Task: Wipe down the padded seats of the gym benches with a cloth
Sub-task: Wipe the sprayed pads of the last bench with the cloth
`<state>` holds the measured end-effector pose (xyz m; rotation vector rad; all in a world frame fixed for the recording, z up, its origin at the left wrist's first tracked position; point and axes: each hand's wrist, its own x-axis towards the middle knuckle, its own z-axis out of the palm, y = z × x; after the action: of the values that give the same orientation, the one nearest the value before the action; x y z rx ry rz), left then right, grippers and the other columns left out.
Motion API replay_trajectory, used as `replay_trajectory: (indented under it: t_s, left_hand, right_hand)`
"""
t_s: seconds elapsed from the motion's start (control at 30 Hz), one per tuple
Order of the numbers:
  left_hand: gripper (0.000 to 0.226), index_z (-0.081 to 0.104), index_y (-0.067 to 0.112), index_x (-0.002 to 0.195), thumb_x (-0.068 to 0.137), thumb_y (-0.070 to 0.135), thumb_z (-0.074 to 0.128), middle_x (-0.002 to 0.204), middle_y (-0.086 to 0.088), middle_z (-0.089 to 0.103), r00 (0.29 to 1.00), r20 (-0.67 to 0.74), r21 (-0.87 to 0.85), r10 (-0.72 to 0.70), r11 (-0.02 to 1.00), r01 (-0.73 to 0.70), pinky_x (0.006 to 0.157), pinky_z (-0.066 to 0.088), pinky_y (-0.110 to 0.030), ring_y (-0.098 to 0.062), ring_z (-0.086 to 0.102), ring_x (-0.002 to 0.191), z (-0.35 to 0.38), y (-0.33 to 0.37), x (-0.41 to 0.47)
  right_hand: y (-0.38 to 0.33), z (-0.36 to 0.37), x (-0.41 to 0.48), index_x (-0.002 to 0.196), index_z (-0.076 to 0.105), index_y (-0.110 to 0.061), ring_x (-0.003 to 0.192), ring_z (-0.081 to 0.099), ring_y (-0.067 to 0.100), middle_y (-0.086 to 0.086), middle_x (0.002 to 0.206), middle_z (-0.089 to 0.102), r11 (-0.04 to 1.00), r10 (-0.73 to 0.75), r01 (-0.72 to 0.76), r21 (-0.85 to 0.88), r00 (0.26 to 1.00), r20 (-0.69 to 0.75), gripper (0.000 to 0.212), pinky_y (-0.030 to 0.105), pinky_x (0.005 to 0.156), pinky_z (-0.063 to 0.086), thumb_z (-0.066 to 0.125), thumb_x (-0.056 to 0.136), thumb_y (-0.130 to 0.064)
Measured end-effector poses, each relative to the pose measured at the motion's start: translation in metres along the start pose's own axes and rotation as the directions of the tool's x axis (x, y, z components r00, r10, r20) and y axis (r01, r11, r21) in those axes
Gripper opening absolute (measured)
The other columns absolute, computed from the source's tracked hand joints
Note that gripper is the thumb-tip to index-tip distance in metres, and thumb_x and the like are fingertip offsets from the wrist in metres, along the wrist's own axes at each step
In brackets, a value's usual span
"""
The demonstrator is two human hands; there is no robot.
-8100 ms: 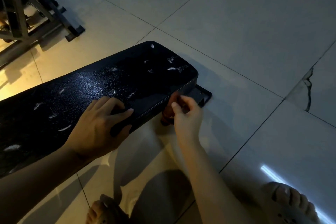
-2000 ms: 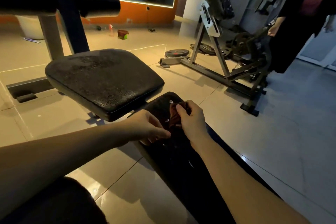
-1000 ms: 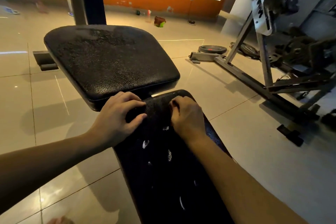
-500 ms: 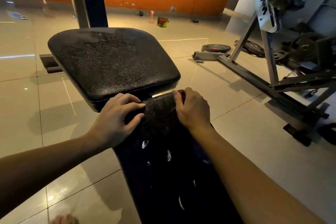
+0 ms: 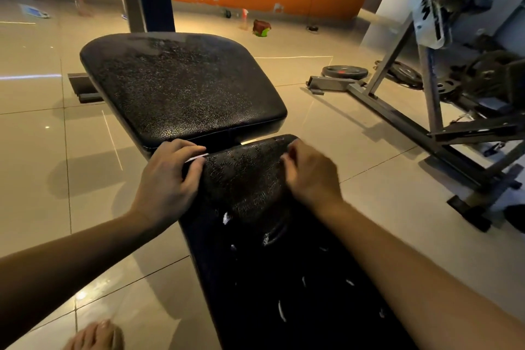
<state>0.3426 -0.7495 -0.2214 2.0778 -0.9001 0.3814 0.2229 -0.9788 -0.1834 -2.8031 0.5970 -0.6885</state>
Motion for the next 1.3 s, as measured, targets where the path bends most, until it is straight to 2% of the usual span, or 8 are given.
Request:
replay_trajectory:
  t_s: [0.13, 0.27, 0.37, 0.6, 0.77, 0.93, 1.17, 1.3]
  left_hand:
    - [0.030, 0.075, 0.017, 0.112, 0.099, 0.034, 0.055, 0.109, 0.005, 0.065, 0.996, -0.015, -0.019, -0.090, 0.996, 0.090, 0.086, 0.044, -0.034, -0.014, 0.056, 0.105, -0.010, -0.008, -0.013]
    - [0.020, 0.076, 0.019, 0.111, 0.099, 0.019, 0.061, 0.102, 0.005, 0.060, 0.992, -0.047, -0.006, -0.115, 0.993, 0.115, 0.081, 0.041, -0.035, -0.013, 0.053, 0.100, -0.016, -0.010, -0.016]
    - [0.021, 0.077, 0.018, 0.113, 0.095, 0.015, 0.067, 0.095, 0.005, 0.057, 0.989, -0.078, -0.004, -0.127, 0.992, 0.127, 0.078, 0.037, -0.031, -0.011, 0.049, 0.094, -0.018, -0.007, -0.021]
    - [0.026, 0.075, 0.017, 0.120, 0.095, 0.021, 0.068, 0.095, 0.005, 0.056, 0.998, -0.014, 0.026, -0.057, 0.998, 0.057, 0.078, 0.034, -0.027, -0.011, 0.049, 0.092, -0.025, -0.007, -0.022]
    - [0.024, 0.074, 0.015, 0.119, 0.095, 0.019, 0.069, 0.096, 0.002, 0.058, 0.999, -0.018, 0.044, -0.050, 0.998, 0.051, 0.079, 0.035, -0.029, -0.016, 0.052, 0.094, -0.024, -0.004, -0.022]
    - [0.026, 0.074, 0.015, 0.121, 0.097, 0.022, 0.066, 0.098, 0.000, 0.058, 0.997, -0.020, 0.095, -0.081, 0.992, 0.082, 0.080, 0.036, -0.030, -0.016, 0.051, 0.097, -0.023, 0.002, -0.025]
    - [0.033, 0.068, 0.012, 0.130, 0.100, 0.024, 0.060, 0.103, -0.002, 0.058, 0.994, 0.029, 0.185, -0.102, 0.978, 0.095, 0.082, 0.038, -0.034, -0.018, 0.049, 0.100, -0.025, 0.009, -0.026]
    - [0.039, 0.067, 0.008, 0.130, 0.100, 0.029, 0.052, 0.105, -0.009, 0.061, 0.994, 0.029, 0.254, -0.109, 0.962, 0.098, 0.086, 0.042, -0.041, -0.027, 0.052, 0.102, -0.024, 0.013, -0.027]
  right_hand:
    - [-0.031, 0.015, 0.040, 0.105, 0.065, -0.011, 0.090, 0.067, 0.029, 0.009, 0.100, 0.071, 0.993, 0.111, -0.110, 0.040, 0.993, -0.047, 0.019, 0.038, 0.077, 0.054, 0.059, 0.100, -0.028]
    - [-0.118, 0.024, -0.025, 0.099, 0.062, -0.011, 0.076, 0.065, 0.030, 0.009, 0.091, 0.066, 0.952, -0.282, 0.276, 0.135, 0.959, 0.026, 0.014, 0.035, 0.062, 0.047, 0.059, 0.099, -0.024]
    - [-0.094, 0.014, -0.062, 0.097, 0.062, -0.014, 0.068, 0.064, 0.029, 0.006, 0.088, 0.064, 0.870, -0.491, 0.486, 0.081, 0.869, 0.060, 0.018, 0.039, 0.054, 0.052, 0.051, 0.100, -0.028]
    - [0.004, 0.004, 0.031, 0.102, 0.062, -0.010, 0.087, 0.064, 0.034, 0.013, 0.099, 0.068, 0.988, 0.038, -0.047, -0.144, 0.998, -0.058, 0.019, 0.032, 0.066, 0.037, 0.054, 0.102, -0.028]
    - [-0.068, 0.013, -0.020, 0.096, 0.063, -0.012, 0.080, 0.066, 0.036, 0.013, 0.092, 0.067, 0.985, -0.170, 0.170, 0.005, 0.985, -0.021, 0.015, 0.038, 0.064, 0.046, 0.058, 0.098, -0.026]
    - [-0.067, 0.001, -0.101, 0.090, 0.061, -0.015, 0.065, 0.063, 0.029, 0.006, 0.085, 0.060, 0.854, -0.520, 0.515, 0.080, 0.849, 0.088, 0.021, 0.038, 0.048, 0.047, 0.049, 0.099, -0.030]
    - [0.026, -0.009, -0.008, 0.100, 0.062, -0.010, 0.086, 0.064, 0.038, 0.015, 0.098, 0.067, 0.994, 0.019, -0.027, -0.103, 0.997, -0.070, 0.018, 0.035, 0.066, 0.038, 0.055, 0.101, -0.026]
    - [-0.042, 0.007, -0.031, 0.100, 0.064, -0.010, 0.082, 0.066, 0.035, 0.013, 0.095, 0.067, 0.993, -0.116, 0.117, 0.021, 0.992, -0.057, 0.017, 0.038, 0.066, 0.047, 0.058, 0.100, -0.026]
